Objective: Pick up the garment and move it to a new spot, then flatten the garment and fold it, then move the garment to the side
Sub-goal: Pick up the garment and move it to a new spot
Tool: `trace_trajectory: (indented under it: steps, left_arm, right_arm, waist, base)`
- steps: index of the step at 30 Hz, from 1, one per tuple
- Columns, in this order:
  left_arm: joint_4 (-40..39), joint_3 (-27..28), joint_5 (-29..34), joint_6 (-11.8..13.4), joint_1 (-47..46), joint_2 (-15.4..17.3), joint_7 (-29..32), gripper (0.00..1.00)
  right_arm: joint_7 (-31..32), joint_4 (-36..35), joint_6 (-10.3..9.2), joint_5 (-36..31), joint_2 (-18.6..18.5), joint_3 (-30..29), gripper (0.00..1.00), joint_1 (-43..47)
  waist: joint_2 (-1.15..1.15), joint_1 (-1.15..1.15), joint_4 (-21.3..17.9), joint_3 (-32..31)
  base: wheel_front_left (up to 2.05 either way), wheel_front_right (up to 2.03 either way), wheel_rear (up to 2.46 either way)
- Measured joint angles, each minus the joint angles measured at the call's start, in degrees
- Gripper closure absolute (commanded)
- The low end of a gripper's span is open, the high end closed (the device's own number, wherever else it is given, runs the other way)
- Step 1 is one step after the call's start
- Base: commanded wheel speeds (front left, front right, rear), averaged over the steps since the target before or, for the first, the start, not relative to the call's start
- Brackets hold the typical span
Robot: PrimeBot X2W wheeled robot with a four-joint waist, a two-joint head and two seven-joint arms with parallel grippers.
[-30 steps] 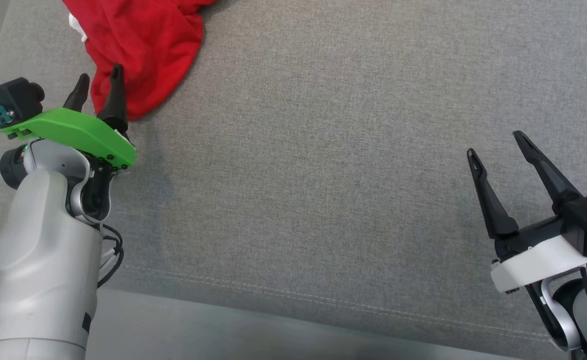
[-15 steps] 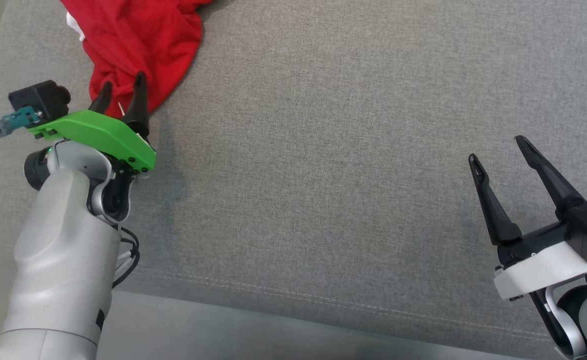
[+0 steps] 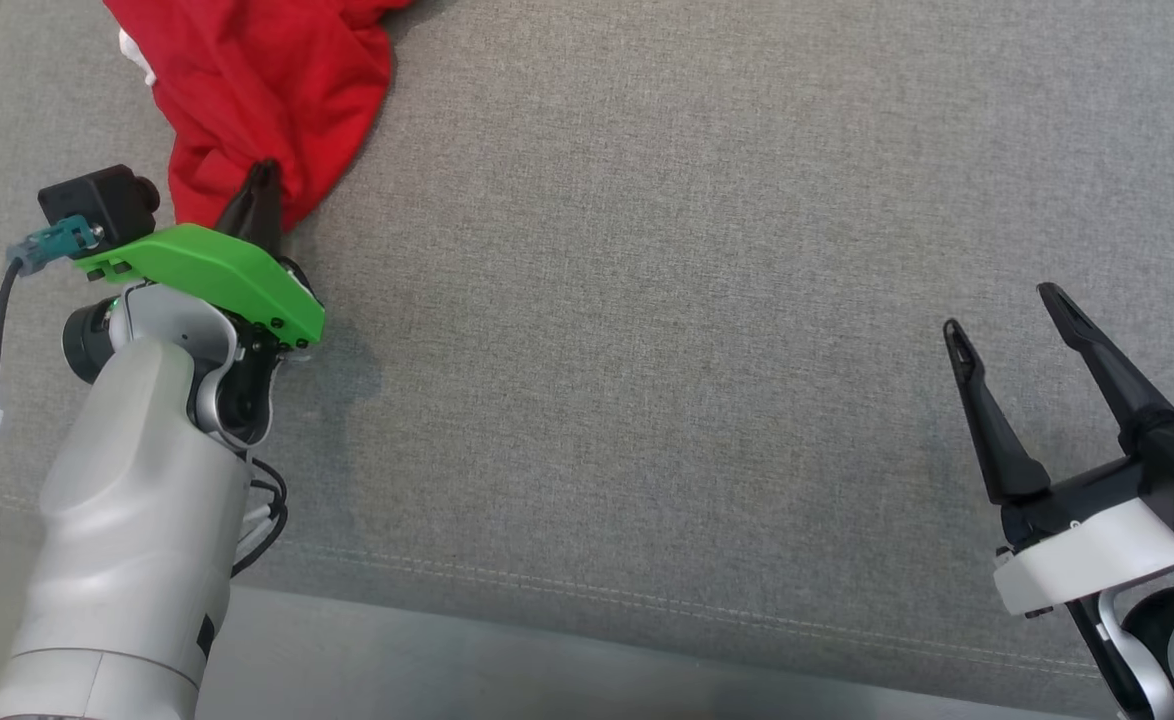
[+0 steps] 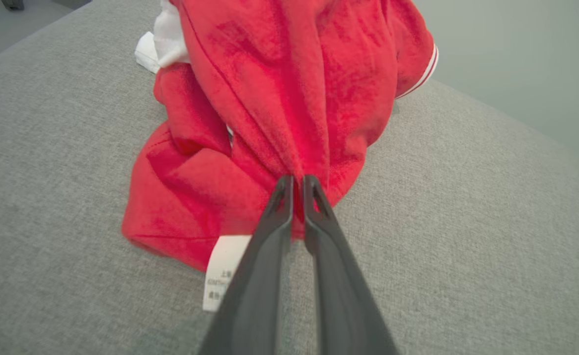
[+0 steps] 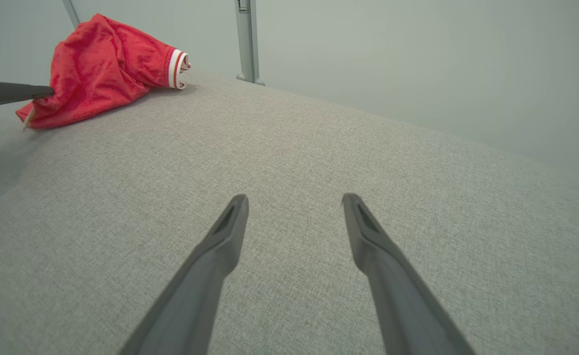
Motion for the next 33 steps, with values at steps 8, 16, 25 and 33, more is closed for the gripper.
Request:
trace_trajectory:
  steps: [8, 16, 25, 33]
  left_arm:
    - [0.9, -1.2, -2.5, 0.0, -0.8, -0.2, -2.9, 1.0]
    - [-2.7, -1.9, -5.2, 0.0, -1.6, -1.9, -7.0, 1.0]
    - [-13.4, -11.4, -6.4, 0.0, -1.5, -3.3, -7.9, 1.0]
    - [-22.8, -24.0, -7.6, 0.0, 0.7, -3.3, -5.5, 1.0]
  right_arm:
    - [0.2, -0.3, -0.01, 0.0, 0.2, -0.8, 0.0, 0.2]
    - [-0.1, 0.0, -0.01, 0.1, 1.8, -0.6, 0.0, 0.4]
    - [-3.3, 3.1, 0.01, 2.2, 5.6, 2.0, 0.0, 0.0]
    - [-8.0, 7.5, 0.09, 4.9, 11.2, 4.9, 0.0, -1.2]
  waist:
    - [0.0, 0.0, 0.3, -0.6]
    - [0.0, 0.0, 1.0, -2.1]
    - [0.0, 0.0, 0.8, -5.8]
    - [0.0, 0.0, -2.0, -9.7]
  base:
    - [0.0, 0.0, 0.0]
    - [0.0, 0.0, 0.0]
    - [0.0, 0.0, 0.0]
    - [0.0, 0.0, 0.0]
